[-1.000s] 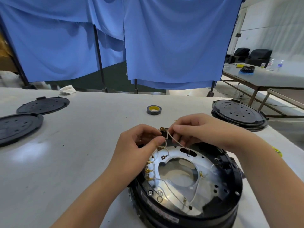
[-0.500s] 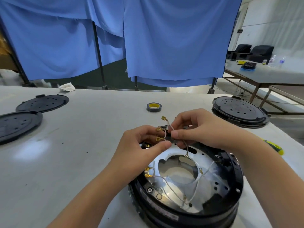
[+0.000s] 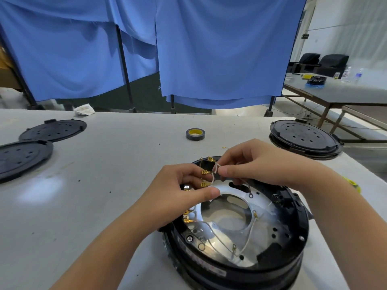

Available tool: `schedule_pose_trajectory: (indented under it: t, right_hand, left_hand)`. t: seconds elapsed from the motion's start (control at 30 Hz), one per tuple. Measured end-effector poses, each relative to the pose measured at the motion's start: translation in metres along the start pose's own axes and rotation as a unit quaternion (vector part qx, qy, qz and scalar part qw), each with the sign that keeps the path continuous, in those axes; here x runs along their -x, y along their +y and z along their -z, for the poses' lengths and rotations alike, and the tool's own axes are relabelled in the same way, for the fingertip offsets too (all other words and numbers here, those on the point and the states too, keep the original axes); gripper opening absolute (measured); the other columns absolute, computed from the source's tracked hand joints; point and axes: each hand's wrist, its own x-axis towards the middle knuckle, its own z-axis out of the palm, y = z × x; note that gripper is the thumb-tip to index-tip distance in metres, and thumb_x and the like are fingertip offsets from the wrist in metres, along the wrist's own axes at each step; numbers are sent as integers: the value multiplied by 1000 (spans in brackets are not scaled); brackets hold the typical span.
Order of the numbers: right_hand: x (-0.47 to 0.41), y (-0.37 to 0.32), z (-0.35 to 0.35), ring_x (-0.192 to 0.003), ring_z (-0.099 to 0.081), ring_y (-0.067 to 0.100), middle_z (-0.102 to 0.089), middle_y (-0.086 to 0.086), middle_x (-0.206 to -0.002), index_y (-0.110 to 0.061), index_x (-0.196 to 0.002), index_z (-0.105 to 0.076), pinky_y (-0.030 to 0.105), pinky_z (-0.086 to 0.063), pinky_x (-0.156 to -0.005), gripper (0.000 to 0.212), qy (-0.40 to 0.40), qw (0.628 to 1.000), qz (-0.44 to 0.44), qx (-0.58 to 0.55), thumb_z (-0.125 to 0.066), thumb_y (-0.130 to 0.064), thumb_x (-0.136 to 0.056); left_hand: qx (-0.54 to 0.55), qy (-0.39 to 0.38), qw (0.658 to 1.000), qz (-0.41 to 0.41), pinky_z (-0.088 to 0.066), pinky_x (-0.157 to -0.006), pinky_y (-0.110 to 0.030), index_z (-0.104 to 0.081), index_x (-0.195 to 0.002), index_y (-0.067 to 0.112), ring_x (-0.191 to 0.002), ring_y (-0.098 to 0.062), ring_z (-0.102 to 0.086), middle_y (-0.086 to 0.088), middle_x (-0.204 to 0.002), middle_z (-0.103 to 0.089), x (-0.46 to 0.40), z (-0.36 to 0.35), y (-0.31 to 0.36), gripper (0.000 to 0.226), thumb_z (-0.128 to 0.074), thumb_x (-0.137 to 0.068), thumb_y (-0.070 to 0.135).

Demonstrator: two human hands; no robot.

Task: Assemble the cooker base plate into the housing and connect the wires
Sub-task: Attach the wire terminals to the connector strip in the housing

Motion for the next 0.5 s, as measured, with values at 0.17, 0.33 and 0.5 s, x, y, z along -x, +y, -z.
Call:
schedule_pose_trajectory:
  t: [0.17,0.33,0.5]
  right_hand:
    - [-2,-2,-4,-55,-56,1,-71,-8,-69,-24,-82,-74,13,-44,-54,11,19,999,-8,-47,-69,-33,-85]
    - [-1,-3,-1,-52,-53,3,-67,-8,-65,-21,-79,-70,17,-44,-53,10,5,998,-22,-65,-67,-26,-87]
    - [-3,2,-3,-61,-62,8,-69,-2,-70,-17,-77,-70,19,-52,-60,13,-30,992,-12,-126,-65,-18,-89]
  left_hand:
    - [29,-5,1000,-7,-54,-82,-33,-74,-83,32,-80,-17,-72,4,-77,-76,0,-1,2,4,-70,-86,32]
    - [68,3,998,2,-53,-72,-15,-78,-75,29,-83,-14,-72,-1,-81,-76,0,1,4,30,-57,-93,19]
    - [97,2,995,8,-52,-70,-13,-79,-74,26,-82,-12,-72,-1,-85,-77,-1,2,4,30,-57,-92,17]
